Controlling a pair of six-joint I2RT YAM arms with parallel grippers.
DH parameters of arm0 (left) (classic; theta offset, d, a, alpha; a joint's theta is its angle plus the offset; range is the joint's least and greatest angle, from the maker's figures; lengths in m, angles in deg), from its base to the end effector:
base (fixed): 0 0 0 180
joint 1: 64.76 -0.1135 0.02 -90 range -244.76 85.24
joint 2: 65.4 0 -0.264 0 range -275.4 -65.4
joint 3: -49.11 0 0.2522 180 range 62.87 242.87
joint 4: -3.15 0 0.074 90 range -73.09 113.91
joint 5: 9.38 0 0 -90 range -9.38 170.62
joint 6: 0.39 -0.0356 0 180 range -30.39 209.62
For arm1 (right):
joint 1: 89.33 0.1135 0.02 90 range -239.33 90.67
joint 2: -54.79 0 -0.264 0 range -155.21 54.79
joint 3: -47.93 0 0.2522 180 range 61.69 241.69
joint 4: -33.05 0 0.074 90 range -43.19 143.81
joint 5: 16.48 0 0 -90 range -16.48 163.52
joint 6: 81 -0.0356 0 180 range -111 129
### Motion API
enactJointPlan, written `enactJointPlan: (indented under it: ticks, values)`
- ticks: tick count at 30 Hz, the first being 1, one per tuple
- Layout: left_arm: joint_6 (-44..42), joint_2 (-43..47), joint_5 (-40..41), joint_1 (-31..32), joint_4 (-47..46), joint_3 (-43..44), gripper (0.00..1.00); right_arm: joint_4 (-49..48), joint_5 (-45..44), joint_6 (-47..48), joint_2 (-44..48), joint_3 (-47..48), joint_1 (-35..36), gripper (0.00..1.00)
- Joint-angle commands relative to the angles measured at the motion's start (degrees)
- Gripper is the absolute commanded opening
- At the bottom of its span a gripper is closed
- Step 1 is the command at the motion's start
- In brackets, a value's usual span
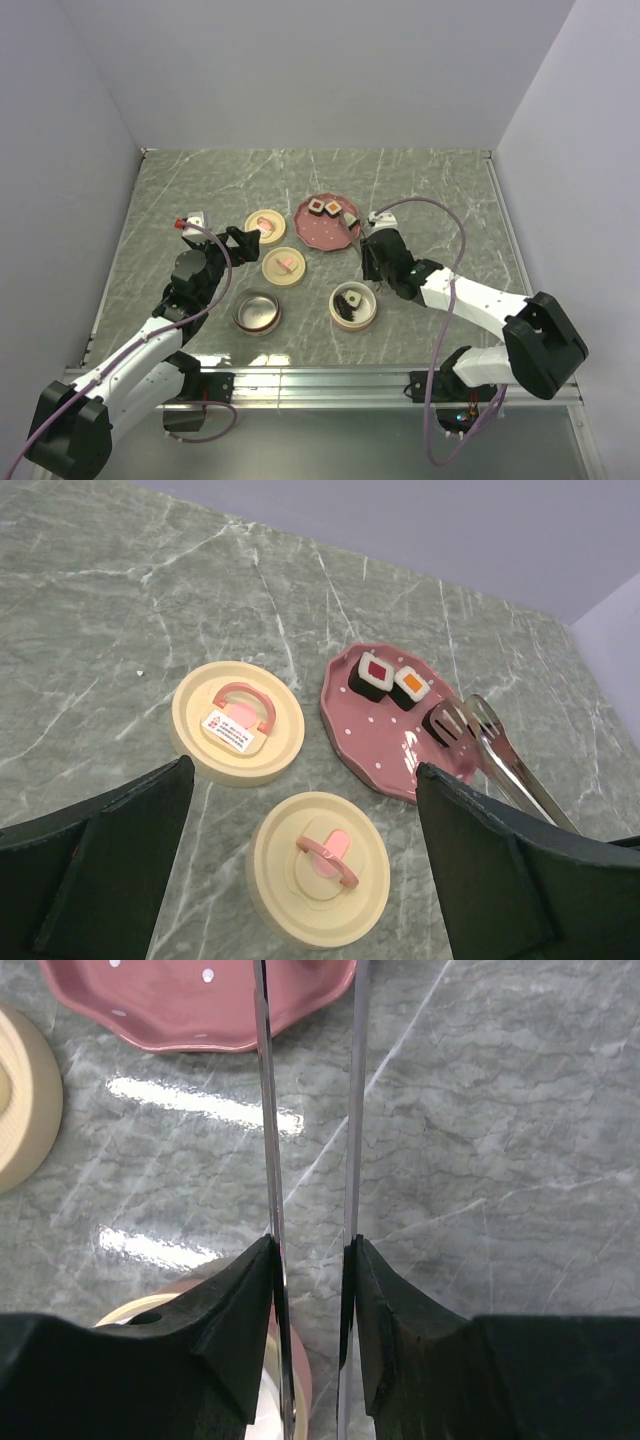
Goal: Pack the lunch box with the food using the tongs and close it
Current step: Pick up the food using the clamp, then place the food into the lunch box
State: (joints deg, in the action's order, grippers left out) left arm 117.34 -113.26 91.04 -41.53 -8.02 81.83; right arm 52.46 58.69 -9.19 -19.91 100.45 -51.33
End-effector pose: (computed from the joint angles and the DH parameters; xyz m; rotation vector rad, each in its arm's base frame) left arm 0.1818 -0.0710 0.2358 -0.2062 1.6528 -0.5295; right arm 0.2144 0.1559 0.2010 -0.2600 2.2622 0.2202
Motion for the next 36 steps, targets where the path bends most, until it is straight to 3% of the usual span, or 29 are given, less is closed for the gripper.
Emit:
enactJointPlan:
  ticks: [1,13,20,36]
  values:
    - [0.0,0.0,0.7,0.2,-0.9,1.6,0.99,0.2,0.1,0.3,0.1,2.6,-0.1,0.27]
    - [0.0,-0.3,0.8,0.1,-1.1,1.6,0.99,0.5,-1.1,-0.6,13.2,0.0,0.4,0.19]
    - [0.0,-0.1,0.8,0.1,-1.0,1.6,1.0,0.8,-0.5,-0.7,16.0,-0.6,1.5,0.17]
    - [4.4,-0.2,5.8,-3.3,2.6,2.1,1.0,3.8,-9.5,-5.3,19.3,-0.3,25.4,0.16]
